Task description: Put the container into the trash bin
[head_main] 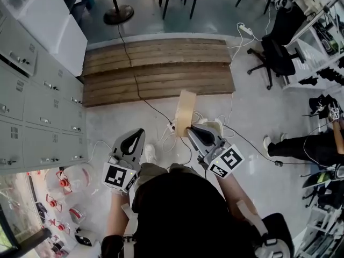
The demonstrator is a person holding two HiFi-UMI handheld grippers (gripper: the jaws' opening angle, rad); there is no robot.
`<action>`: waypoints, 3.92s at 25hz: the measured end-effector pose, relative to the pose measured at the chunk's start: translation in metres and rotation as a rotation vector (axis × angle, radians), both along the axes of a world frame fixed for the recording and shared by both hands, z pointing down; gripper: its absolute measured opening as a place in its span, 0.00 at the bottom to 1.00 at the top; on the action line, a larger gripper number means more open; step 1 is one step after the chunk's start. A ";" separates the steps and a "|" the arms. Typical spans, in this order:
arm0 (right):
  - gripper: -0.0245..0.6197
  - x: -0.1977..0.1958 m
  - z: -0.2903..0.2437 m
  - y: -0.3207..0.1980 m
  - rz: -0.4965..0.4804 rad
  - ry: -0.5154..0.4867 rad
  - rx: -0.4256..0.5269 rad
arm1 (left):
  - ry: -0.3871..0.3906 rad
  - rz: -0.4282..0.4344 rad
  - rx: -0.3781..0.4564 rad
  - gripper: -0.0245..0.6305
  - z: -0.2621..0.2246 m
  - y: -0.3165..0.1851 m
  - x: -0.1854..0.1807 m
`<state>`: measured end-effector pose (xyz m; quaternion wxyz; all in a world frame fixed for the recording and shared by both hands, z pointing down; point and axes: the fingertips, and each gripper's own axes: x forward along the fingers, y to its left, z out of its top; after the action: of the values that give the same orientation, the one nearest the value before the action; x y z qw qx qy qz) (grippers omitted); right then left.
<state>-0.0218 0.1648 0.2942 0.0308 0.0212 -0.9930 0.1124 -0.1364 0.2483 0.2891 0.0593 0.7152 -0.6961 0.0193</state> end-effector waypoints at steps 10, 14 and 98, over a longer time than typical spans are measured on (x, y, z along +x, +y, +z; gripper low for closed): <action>0.09 -0.107 -0.003 -0.031 0.104 0.033 0.017 | 0.040 0.135 0.001 0.05 0.009 -0.043 -0.108; 0.09 -0.133 -0.003 -0.041 0.152 0.036 0.029 | 0.062 0.213 0.016 0.05 0.017 -0.061 -0.134; 0.08 0.225 0.454 -0.247 0.526 0.698 -0.776 | 0.186 0.409 -0.574 0.05 0.191 -0.322 0.121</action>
<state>0.2036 -0.0825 0.7484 0.3326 0.2900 -0.7715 0.4583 -0.0155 -0.0740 0.4797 0.3157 0.7925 -0.4966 0.1604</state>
